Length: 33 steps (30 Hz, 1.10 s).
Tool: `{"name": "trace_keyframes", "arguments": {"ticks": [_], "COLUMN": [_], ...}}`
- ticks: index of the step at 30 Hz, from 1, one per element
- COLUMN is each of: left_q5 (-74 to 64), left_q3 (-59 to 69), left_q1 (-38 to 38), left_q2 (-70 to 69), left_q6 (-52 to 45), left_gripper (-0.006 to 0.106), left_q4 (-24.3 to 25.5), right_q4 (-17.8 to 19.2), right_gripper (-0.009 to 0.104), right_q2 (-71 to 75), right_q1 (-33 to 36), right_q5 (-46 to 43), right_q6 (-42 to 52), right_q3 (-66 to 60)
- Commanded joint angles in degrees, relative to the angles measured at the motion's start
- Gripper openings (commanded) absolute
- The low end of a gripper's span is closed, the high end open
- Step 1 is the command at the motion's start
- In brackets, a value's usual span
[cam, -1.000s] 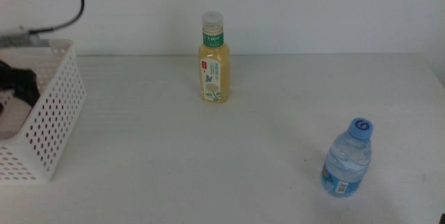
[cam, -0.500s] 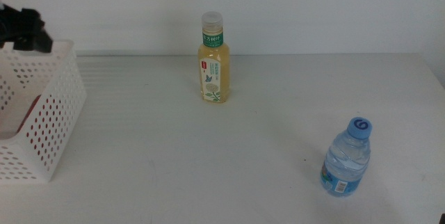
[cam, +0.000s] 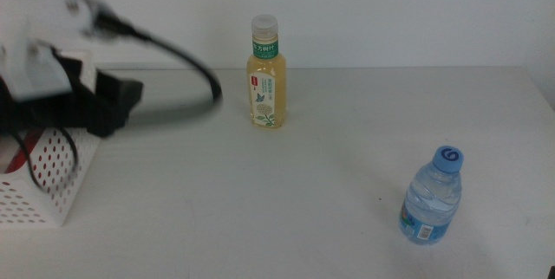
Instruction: Use arms to grab the bottles and put them into the dustbin to the left of the table.
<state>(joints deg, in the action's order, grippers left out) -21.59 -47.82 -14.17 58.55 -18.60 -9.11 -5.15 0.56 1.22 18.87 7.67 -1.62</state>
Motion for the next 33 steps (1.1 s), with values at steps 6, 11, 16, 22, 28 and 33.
{"name": "trace_keyframes", "arguments": {"ticks": [6,11,16,22,28,33], "left_q5": [32.6,49.6,54.2,63.1,65.7,65.7], "left_q3": [17.2,25.7,26.9,24.5,18.9,12.2], "left_q1": [-8.4,-13.4,-13.8,-13.8,-13.8,-13.8], "left_q2": [-3.6,-1.0,4.2,12.0,20.7,27.8], "left_q6": [1.0,3.0,4.6,7.5,12.1,12.8], "left_gripper": [0.076,0.076,0.089,0.09,0.09,0.09], "left_q4": [-2.5,-5.7,-5.1,2.8,3.3,5.8], "right_q4": [0.4,0.4,0.4,0.4,0.4,0.4], "right_gripper": [0.096,0.096,0.096,0.096,0.096,0.096], "right_q2": [1.6,1.6,1.6,1.6,1.6,1.6], "right_q1": [-0.3,-0.3,-0.3,-0.3,-0.3,-0.3], "right_q5": [-4.1,-4.1,-4.1,-4.1,-4.1,-4.1], "right_q6": [0.6,0.6,0.6,0.6,0.6,0.6], "right_q3": [0.4,0.4,0.4,0.4,0.4,0.4]}}
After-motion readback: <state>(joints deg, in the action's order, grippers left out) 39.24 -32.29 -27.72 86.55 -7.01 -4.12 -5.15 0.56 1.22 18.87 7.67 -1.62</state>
